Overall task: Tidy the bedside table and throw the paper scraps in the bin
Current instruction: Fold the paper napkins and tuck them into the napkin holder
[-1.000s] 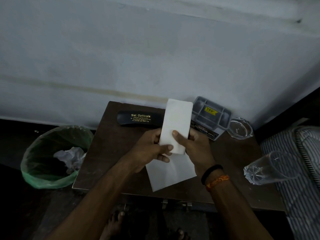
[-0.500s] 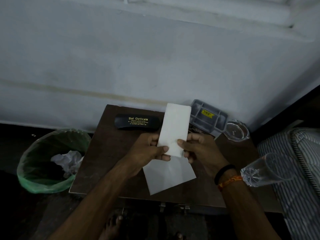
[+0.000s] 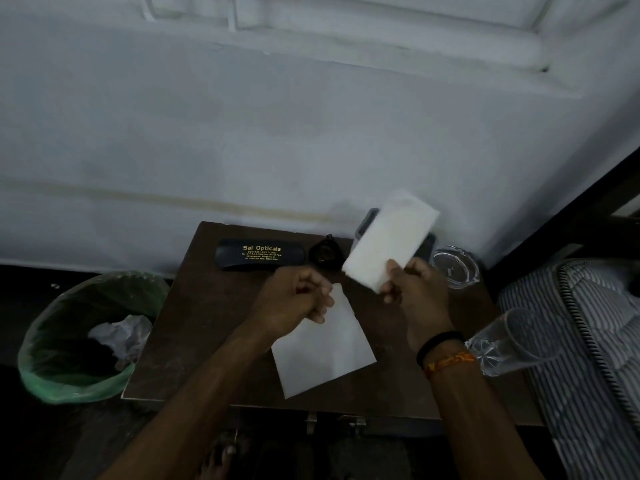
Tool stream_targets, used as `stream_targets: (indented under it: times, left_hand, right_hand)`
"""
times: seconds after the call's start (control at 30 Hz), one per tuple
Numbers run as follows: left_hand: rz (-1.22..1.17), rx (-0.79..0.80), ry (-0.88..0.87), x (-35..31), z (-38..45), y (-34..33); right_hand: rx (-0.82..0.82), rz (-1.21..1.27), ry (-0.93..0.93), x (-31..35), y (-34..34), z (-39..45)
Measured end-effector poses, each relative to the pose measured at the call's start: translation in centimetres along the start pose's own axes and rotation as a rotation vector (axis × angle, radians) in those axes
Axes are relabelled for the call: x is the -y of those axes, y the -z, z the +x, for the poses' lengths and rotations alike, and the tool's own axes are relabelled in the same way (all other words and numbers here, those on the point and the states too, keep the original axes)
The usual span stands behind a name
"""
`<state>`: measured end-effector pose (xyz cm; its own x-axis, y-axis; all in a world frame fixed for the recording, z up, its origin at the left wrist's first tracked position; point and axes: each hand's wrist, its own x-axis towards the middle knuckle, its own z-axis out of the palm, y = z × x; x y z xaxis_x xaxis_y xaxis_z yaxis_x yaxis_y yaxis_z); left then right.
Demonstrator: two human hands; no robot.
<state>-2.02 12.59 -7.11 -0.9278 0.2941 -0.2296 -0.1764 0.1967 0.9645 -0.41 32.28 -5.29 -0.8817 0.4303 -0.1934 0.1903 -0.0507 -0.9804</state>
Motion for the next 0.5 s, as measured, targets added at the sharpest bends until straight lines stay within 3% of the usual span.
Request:
stream_targets:
  times: [0.1,0.2,0.33,0.5]
  left_hand:
    - [0.312,-0.137,-0.184,-1.9,2.3,-0.7]
    - [0.570,0.016,-0.364,-5.0,6.6,-1.1]
    - [0.930,0.263,-0.322,-8.0,13.0,-2.2]
    - [0.981,0.441,-0.182,-7.2,16.9,-3.6]
  right_hand:
    - [-0.083,0.141,0.038,0.4,0.8,0.5]
    - [-0.218,0.222,0.084,0.6,1.3,1.0]
    - [-0.429,0.171,0.183,0.4,2.2,1.7]
    - [-0.462,0.074,0.234,-0.1,2.7,2.3]
